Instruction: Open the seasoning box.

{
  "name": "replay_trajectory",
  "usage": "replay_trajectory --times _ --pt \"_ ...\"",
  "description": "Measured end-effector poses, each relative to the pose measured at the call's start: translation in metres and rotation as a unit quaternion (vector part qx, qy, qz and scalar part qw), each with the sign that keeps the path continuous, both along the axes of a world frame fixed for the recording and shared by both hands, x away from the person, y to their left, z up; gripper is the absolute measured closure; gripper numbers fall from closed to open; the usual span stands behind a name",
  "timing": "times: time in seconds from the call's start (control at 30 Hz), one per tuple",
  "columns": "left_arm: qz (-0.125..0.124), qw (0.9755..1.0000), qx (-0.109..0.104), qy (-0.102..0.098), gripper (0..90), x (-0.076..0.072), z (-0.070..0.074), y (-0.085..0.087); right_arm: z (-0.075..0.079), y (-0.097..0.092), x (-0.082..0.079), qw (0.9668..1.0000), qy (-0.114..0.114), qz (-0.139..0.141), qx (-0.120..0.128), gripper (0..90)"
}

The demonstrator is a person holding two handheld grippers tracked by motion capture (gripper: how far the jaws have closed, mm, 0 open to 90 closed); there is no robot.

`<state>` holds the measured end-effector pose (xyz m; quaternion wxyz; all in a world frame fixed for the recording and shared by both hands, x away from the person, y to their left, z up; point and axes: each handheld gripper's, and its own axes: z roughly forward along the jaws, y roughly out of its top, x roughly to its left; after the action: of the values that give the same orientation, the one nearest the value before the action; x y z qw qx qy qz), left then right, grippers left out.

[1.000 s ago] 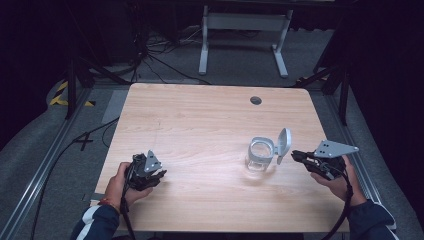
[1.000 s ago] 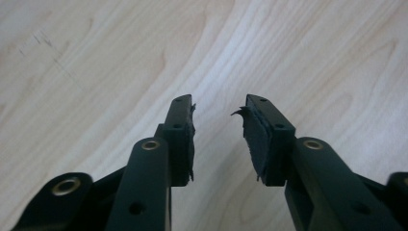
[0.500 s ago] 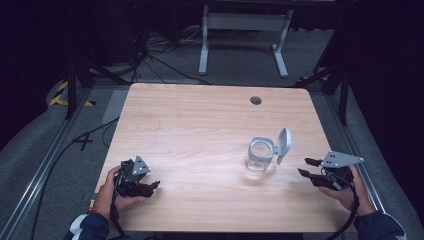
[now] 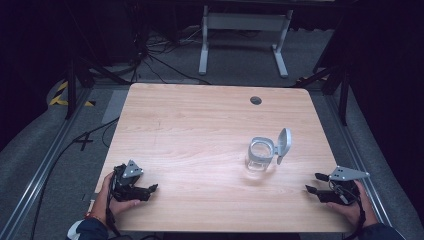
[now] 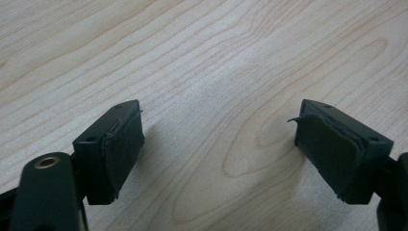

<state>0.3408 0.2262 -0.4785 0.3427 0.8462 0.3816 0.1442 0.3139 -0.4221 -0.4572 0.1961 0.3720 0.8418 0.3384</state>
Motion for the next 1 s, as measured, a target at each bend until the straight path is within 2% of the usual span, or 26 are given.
replay_trajectory --times 0.03,0.1,0.23,0.6,0.7,1.0 --pt "-0.008 0.9999 0.005 -0.010 14.8 0.001 0.000 0.002 -0.002 -0.003 -0.001 1.0000 0.003 -0.004 0.001 34.2" --pt "0.006 0.9999 -0.006 -0.006 13.5 -0.001 -0.002 0.001 -0.005 -0.010 -0.003 0.9997 0.010 -0.005 0.022 32.0" --pt "0.003 0.9999 -0.002 -0.011 12.1 0.001 -0.002 0.002 -0.009 -0.017 -0.006 0.9992 -0.002 -0.011 0.039 29.2" --pt "0.011 0.9999 -0.004 -0.009 12.3 -0.001 -0.002 0.001 -0.009 -0.014 -0.006 0.9993 -0.003 -0.013 0.034 27.6" --pt "0.019 0.9997 -0.008 -0.008 12.4 -0.002 -0.003 0.001 -0.009 -0.014 -0.006 0.9994 -0.004 -0.013 0.033 27.6" --pt "0.020 0.9997 -0.014 -0.010 12.7 -0.002 -0.004 0.001 -0.009 -0.015 -0.005 0.9994 -0.003 -0.010 0.034 27.5"
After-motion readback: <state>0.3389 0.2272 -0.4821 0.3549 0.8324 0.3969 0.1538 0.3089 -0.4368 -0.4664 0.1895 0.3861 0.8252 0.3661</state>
